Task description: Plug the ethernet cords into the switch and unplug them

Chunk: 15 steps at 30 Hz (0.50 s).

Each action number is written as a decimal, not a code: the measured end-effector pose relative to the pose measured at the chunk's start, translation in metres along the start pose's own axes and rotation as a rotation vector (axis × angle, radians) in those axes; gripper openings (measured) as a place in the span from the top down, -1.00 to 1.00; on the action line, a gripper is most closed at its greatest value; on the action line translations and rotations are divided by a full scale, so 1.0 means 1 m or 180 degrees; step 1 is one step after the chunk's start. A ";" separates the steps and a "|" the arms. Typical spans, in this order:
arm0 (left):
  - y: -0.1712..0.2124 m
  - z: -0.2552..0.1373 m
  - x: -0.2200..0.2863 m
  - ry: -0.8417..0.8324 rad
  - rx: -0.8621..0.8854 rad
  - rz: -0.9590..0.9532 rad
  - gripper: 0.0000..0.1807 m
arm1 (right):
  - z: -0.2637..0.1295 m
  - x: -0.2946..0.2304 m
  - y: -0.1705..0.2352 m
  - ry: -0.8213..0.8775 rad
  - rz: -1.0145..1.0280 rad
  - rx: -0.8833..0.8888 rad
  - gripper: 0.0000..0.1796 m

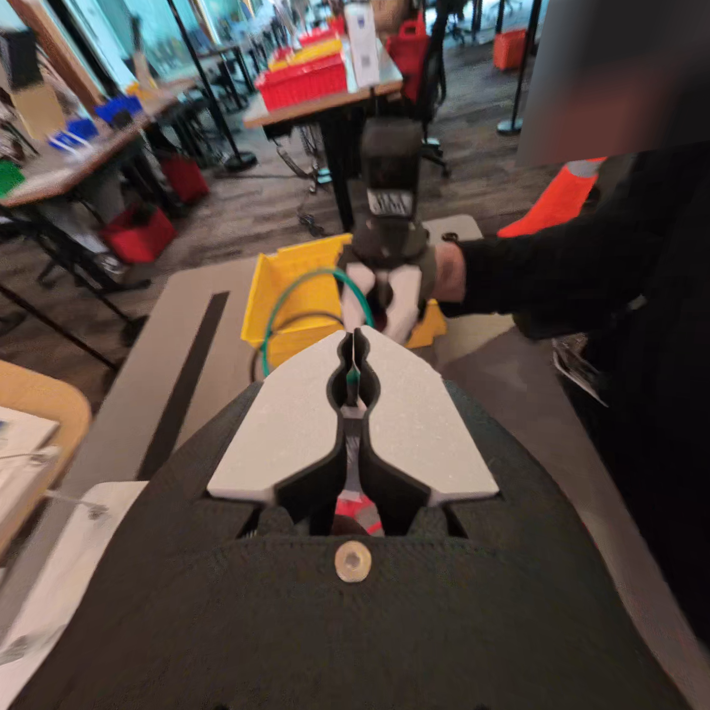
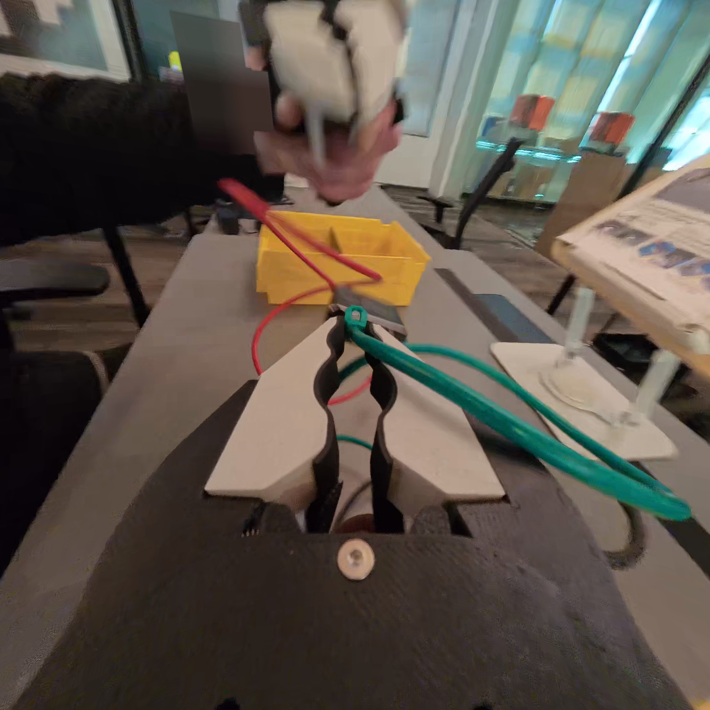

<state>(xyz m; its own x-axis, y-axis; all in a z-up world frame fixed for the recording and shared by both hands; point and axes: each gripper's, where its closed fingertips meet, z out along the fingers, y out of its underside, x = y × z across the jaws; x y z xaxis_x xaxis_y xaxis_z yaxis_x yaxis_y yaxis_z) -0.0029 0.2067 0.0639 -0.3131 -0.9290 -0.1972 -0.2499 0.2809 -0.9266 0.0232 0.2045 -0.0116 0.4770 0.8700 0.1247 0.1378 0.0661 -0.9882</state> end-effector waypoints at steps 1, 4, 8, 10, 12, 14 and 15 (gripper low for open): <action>0.004 0.001 -0.006 -0.0118 -0.0192 0.0149 1.00 | 0.006 -0.008 0.000 -0.0094 0.0010 0.0072 0.91; 0.021 0.010 -0.002 -0.0075 -0.0521 0.0116 0.96 | 0.013 -0.012 -0.017 -0.0164 0.0076 0.0318 0.90; 0.057 0.005 -0.002 -0.0186 -0.0895 0.0052 0.91 | 0.000 -0.001 -0.006 -0.0080 0.0150 0.0282 0.90; 0.078 0.007 -0.001 -0.0323 -0.1072 0.0143 0.83 | -0.007 0.004 -0.005 -0.0033 0.0173 0.0256 0.90; 0.107 0.016 0.004 -0.0374 -0.1336 0.0175 0.70 | -0.011 0.005 -0.004 -0.0041 0.0198 0.0284 0.90; 0.139 0.029 0.014 -0.0317 -0.1664 0.0260 0.57 | -0.016 0.006 -0.006 -0.0075 0.0250 0.0339 0.91; 0.153 0.037 0.018 -0.0307 -0.1786 0.0345 0.52 | -0.018 0.008 -0.006 -0.0071 0.0298 0.0365 0.90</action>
<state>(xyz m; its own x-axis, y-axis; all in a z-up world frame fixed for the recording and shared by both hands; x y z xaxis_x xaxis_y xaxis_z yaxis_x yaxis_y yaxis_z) -0.0128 0.2246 -0.0931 -0.2856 -0.8982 -0.3342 -0.6769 0.4359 -0.5931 0.0423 0.2024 -0.0027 0.4636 0.8855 0.0307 -0.0069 0.0383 -0.9992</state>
